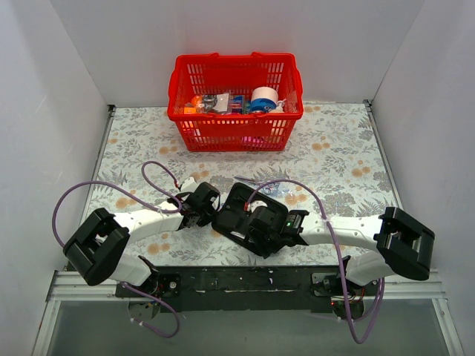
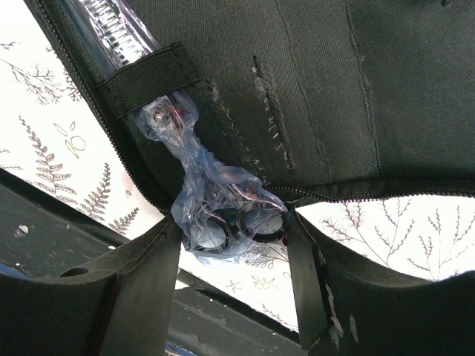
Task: Sort the hair-cutting tools
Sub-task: Place the scissors in the hairdressing tool bag.
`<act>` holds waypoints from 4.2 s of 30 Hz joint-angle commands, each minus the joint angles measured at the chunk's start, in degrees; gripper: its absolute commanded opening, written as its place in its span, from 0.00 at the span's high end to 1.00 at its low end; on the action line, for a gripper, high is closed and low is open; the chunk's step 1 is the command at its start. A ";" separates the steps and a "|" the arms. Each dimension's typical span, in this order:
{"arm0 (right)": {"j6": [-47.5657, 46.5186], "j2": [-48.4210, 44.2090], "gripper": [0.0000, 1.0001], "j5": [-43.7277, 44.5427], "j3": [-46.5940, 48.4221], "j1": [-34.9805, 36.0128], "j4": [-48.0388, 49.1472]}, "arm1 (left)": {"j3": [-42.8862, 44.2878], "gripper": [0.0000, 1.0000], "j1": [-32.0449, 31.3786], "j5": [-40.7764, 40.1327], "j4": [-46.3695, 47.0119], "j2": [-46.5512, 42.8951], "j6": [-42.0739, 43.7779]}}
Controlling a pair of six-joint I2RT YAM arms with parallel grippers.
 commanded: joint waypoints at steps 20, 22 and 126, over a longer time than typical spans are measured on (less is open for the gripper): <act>12.27 0.20 0.71 3.89 4.63 5.50 -2.26 | -3.38 1.00 -0.95 6.52 -4.92 2.30 0.53; 14.56 -0.42 0.71 4.76 4.10 6.21 -2.17 | -3.38 1.00 -0.95 6.52 -4.92 2.30 0.53; 10.26 -2.79 0.25 8.01 1.90 0.67 1.35 | -4.17 1.00 -3.76 5.82 -4.22 3.27 -0.61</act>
